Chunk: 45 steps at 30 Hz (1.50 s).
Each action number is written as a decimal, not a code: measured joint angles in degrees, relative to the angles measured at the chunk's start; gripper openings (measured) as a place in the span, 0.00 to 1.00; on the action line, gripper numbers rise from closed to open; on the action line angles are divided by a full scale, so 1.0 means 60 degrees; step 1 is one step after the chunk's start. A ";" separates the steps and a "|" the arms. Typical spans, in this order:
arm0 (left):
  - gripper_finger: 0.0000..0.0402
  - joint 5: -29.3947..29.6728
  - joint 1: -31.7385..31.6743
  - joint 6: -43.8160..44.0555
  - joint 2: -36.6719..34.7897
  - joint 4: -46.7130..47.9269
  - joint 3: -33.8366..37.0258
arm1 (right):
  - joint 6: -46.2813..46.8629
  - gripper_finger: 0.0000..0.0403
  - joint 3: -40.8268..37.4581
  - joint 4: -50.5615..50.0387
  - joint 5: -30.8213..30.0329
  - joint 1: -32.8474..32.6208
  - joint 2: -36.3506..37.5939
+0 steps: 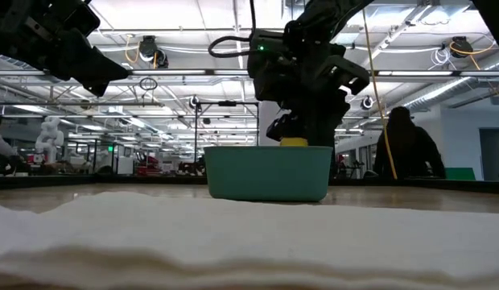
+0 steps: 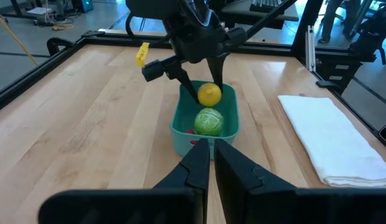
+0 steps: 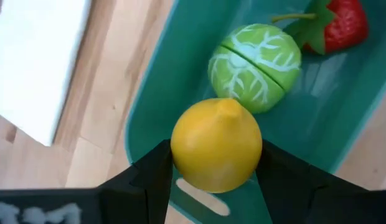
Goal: Pick and placing Produce into tupperware
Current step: Put the yellow lemon into the blue bin
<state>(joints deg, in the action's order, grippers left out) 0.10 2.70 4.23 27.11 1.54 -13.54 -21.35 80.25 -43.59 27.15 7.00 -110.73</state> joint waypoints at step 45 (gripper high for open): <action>0.06 0.0004 0.0000 -0.0091 0.0000 0.0013 0.0000 | 0.0099 0.46 0.0029 -0.0239 -0.1092 0.0001 -0.1011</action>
<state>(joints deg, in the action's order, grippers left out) 0.12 2.70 3.68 27.11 1.62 -13.54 -20.75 80.42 -45.03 20.60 7.01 -116.79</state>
